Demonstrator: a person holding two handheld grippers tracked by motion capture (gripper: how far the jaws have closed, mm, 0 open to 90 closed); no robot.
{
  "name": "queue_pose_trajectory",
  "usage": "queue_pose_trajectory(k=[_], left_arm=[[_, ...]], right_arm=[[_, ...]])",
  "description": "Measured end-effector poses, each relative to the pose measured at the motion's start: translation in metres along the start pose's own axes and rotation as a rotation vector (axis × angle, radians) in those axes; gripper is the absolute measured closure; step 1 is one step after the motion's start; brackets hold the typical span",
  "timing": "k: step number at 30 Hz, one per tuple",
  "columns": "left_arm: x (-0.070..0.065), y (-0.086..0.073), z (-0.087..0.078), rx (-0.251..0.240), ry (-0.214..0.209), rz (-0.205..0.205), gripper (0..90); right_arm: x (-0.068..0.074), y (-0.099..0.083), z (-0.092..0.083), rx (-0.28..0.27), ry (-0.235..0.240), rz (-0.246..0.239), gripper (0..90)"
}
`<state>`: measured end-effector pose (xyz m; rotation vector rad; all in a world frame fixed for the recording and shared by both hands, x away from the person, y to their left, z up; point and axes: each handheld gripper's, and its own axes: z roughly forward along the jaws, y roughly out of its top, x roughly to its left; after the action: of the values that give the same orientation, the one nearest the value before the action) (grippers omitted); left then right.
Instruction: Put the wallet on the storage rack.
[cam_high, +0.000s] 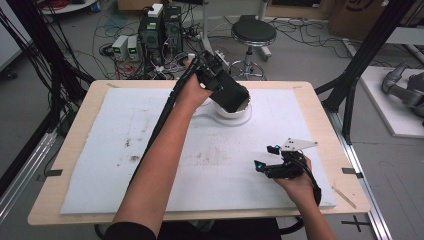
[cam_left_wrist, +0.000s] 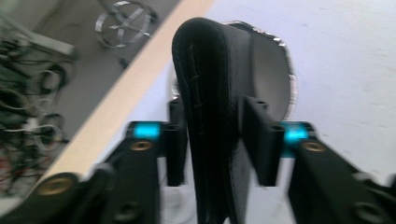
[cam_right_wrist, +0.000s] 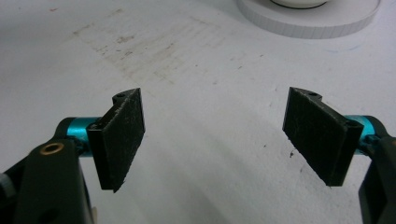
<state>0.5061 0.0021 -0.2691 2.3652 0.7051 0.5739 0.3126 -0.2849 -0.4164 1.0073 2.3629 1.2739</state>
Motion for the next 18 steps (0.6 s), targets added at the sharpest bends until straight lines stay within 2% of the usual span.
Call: queue_pose_trajectory(k=[2,6,9,14,18], left_arm=[[0.005,-0.002,-0.004,-0.019,0.009,-0.017,52.3],[0.011,-0.004,-0.013,-0.043,0.064,-0.031,52.2],[0.012,-0.006,-0.012,-0.035,0.088,-0.030,53.6],[0.012,-0.007,-0.003,-0.005,0.106,-0.005,56.6],[0.014,-0.007,-0.004,-0.021,0.109,-0.011,56.2]], right_arm=[[0.000,0.000,0.000,0.004,0.004,-0.003,21.5],[-0.001,0.001,-0.001,0.001,0.003,0.004,21.5],[-0.001,0.001,0.000,0.004,0.004,-0.001,21.5],[-0.001,0.001,0.000,0.007,0.000,-0.001,21.5],[-0.001,0.000,0.000,0.007,0.001,0.003,21.5]])
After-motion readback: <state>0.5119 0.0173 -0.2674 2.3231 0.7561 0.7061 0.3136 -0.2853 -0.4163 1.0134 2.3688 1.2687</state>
